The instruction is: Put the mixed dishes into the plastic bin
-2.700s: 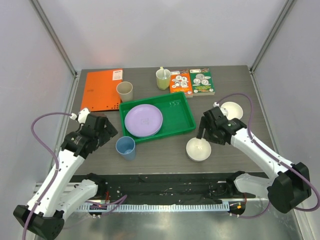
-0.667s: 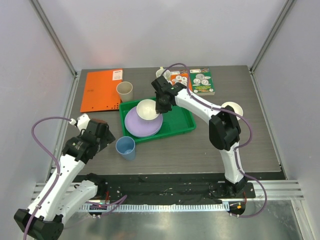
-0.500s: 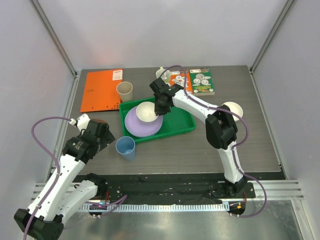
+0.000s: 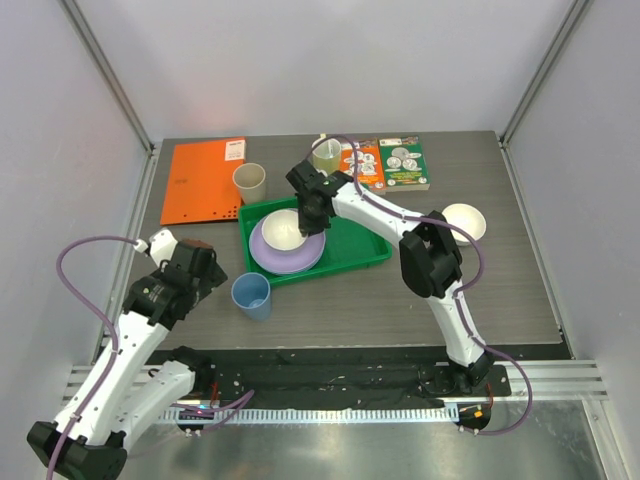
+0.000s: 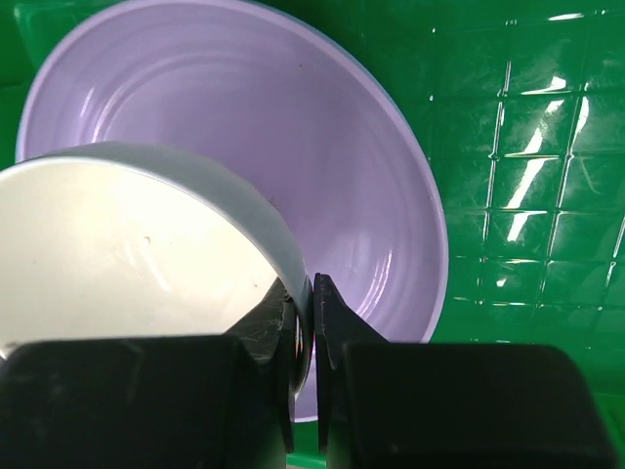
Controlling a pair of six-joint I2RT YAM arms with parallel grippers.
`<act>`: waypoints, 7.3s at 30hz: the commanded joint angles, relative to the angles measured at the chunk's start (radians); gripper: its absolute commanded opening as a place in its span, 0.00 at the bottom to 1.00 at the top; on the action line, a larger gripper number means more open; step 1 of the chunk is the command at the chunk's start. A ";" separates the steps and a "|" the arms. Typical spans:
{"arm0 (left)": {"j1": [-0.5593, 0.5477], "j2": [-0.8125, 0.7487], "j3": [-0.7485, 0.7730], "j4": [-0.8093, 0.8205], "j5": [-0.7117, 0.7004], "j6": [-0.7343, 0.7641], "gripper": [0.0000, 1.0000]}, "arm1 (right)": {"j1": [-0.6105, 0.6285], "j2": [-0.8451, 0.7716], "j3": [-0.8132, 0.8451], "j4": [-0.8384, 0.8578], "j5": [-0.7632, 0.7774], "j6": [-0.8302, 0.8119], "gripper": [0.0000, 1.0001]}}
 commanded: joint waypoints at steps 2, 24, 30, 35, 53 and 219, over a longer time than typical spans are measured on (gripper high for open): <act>0.005 -0.007 0.017 -0.025 -0.056 -0.036 0.88 | 0.008 -0.028 0.016 0.017 -0.012 -0.010 0.13; 0.005 -0.015 -0.001 -0.002 -0.033 -0.034 0.88 | -0.320 -0.598 -0.426 0.087 -0.043 0.017 0.70; 0.005 -0.062 -0.009 0.001 0.014 -0.046 0.87 | -0.644 -0.781 -0.700 0.115 -0.056 0.023 0.78; 0.005 -0.089 -0.007 0.010 0.017 -0.048 0.88 | -0.770 -0.797 -0.814 0.153 -0.061 0.062 0.78; 0.005 -0.098 -0.037 0.063 0.054 -0.054 0.87 | -1.060 -0.697 -0.900 0.222 -0.213 0.088 0.78; 0.005 -0.056 -0.119 0.115 0.042 -0.048 0.92 | 0.110 -0.384 -0.133 0.009 -0.108 -0.053 0.53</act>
